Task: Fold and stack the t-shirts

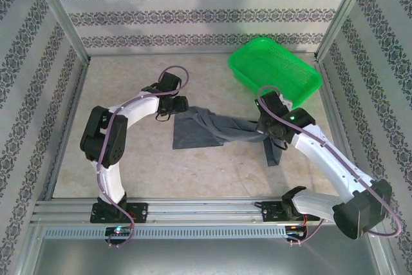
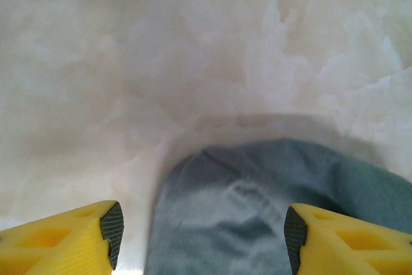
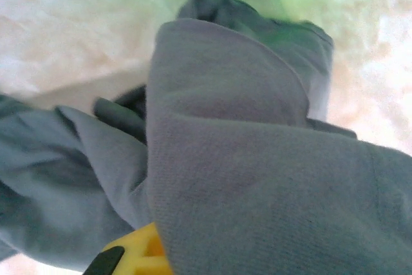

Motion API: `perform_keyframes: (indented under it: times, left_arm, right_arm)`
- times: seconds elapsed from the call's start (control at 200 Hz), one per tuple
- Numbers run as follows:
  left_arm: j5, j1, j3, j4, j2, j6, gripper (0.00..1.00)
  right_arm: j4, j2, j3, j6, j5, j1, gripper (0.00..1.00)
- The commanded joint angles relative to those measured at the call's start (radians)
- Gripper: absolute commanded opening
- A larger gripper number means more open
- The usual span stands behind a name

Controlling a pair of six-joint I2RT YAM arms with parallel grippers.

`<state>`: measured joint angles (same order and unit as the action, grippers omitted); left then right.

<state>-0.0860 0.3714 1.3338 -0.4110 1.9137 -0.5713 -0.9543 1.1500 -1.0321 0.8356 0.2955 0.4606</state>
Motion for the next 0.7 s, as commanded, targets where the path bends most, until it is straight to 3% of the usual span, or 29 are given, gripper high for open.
perform_keyframes:
  times: [0.0, 0.075, 0.13, 0.26, 0.315, 0.45, 0.694]
  left_arm:
    - [-0.015, 0.033, 0.054, 0.032, 0.067, 0.101, 0.68]
    - [-0.035, 0.066, 0.076, 0.035, 0.114, 0.128, 0.67]
    - [-0.03, 0.085, 0.098, 0.008, 0.148, 0.128, 0.6]
    - [-0.013, 0.093, 0.05, 0.013, 0.155, 0.073, 0.26]
    - [0.004, 0.093, 0.009, 0.036, 0.12, 0.054, 0.0]
    - [0.023, 0.053, -0.054, 0.06, -0.018, 0.003, 0.0]
    - [0.037, -0.144, -0.066, 0.088, -0.328, -0.11, 0.0]
  right_arm:
    - [-0.039, -0.061, 0.075, 0.029, -0.036, -0.043, 0.0]
    - [-0.018, -0.085, 0.117, 0.025, -0.083, -0.085, 0.0]
    - [-0.007, -0.096, 0.136, 0.023, -0.11, -0.109, 0.0]
    - [0.035, -0.1, 0.149, 0.006, -0.156, -0.135, 0.0]
    - [0.066, -0.093, 0.136, -0.013, -0.178, -0.134, 0.0]
    - [0.155, -0.023, 0.017, -0.08, -0.235, -0.121, 0.0]
    - [0.329, 0.239, -0.4, -0.162, -0.391, -0.094, 0.0]
